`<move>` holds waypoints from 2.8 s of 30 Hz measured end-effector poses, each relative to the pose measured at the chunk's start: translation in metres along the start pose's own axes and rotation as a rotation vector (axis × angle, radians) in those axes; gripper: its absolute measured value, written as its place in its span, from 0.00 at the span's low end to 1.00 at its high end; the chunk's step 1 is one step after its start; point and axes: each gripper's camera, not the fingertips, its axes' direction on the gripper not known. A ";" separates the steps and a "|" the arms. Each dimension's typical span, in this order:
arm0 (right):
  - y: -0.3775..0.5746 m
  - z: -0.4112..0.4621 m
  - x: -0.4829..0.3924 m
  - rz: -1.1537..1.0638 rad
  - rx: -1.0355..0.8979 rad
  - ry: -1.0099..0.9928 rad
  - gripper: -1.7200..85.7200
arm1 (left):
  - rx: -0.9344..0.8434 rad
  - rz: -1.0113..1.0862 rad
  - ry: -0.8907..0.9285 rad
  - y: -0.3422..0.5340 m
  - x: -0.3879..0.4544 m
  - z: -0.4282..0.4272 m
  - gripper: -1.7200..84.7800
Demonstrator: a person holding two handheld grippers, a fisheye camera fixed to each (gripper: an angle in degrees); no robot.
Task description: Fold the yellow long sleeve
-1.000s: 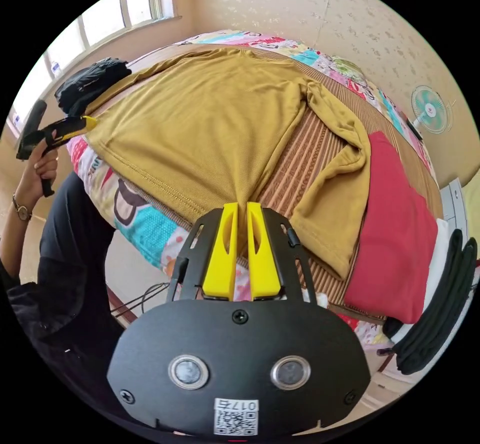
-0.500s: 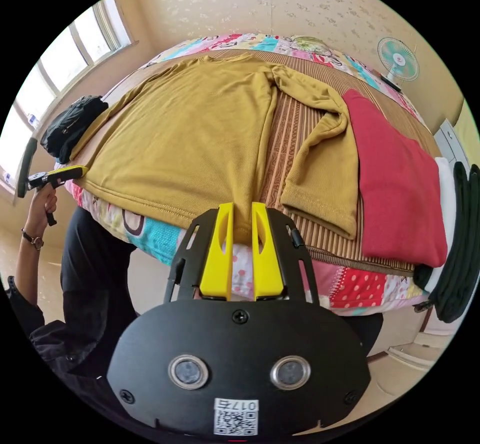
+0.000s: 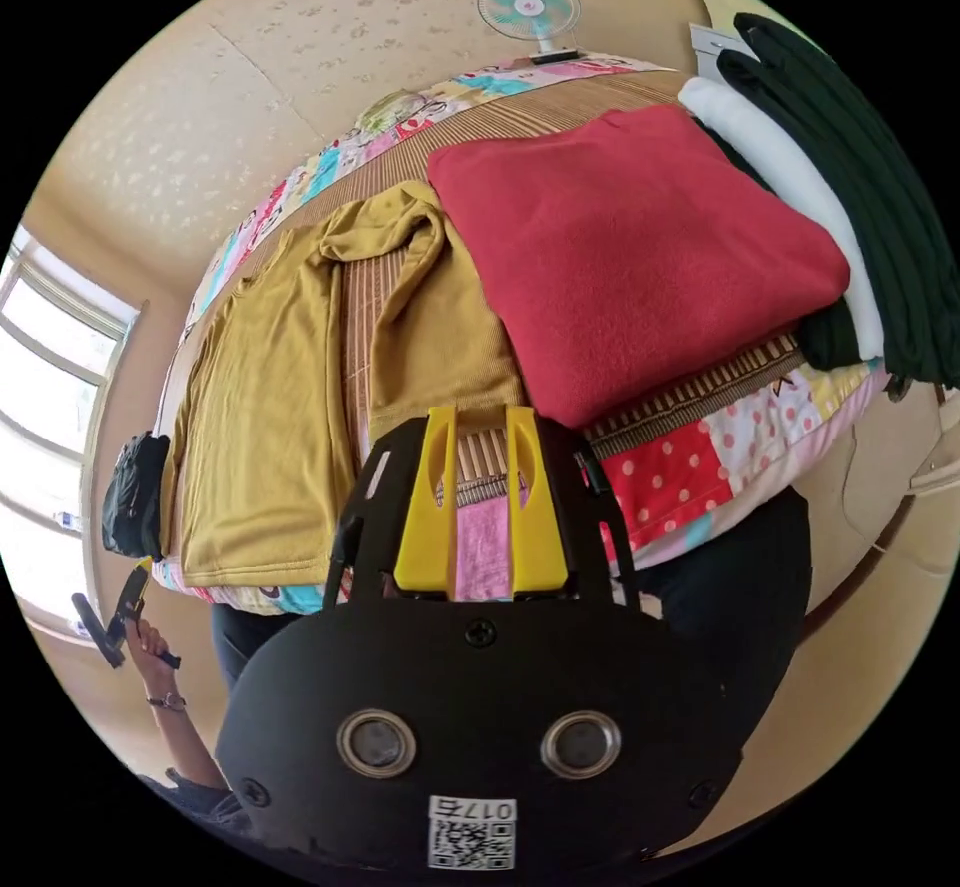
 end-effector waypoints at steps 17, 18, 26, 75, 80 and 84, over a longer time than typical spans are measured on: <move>-0.138 -0.197 -0.088 -0.521 0.192 0.222 0.05 | 0.073 -0.092 0.083 0.057 0.000 -0.041 0.01; -0.141 -0.202 -0.082 -0.517 0.196 0.232 0.05 | 0.117 -0.098 0.097 0.066 0.001 -0.046 0.01; -0.092 -0.155 0.065 -0.248 0.207 0.179 0.05 | 0.148 -0.114 0.200 0.077 0.013 -0.050 0.01; 0.089 -0.130 0.042 -0.141 0.179 -0.088 0.03 | -0.081 -0.062 0.690 -0.198 -0.115 -0.081 0.01; 0.097 -0.087 -0.039 -0.480 0.097 -0.465 0.09 | -0.053 -0.054 0.905 -0.222 -0.054 -0.085 0.01; 0.114 -0.078 -0.139 -0.761 0.051 -0.703 0.17 | -0.137 -0.090 1.011 -0.238 -0.024 -0.062 0.01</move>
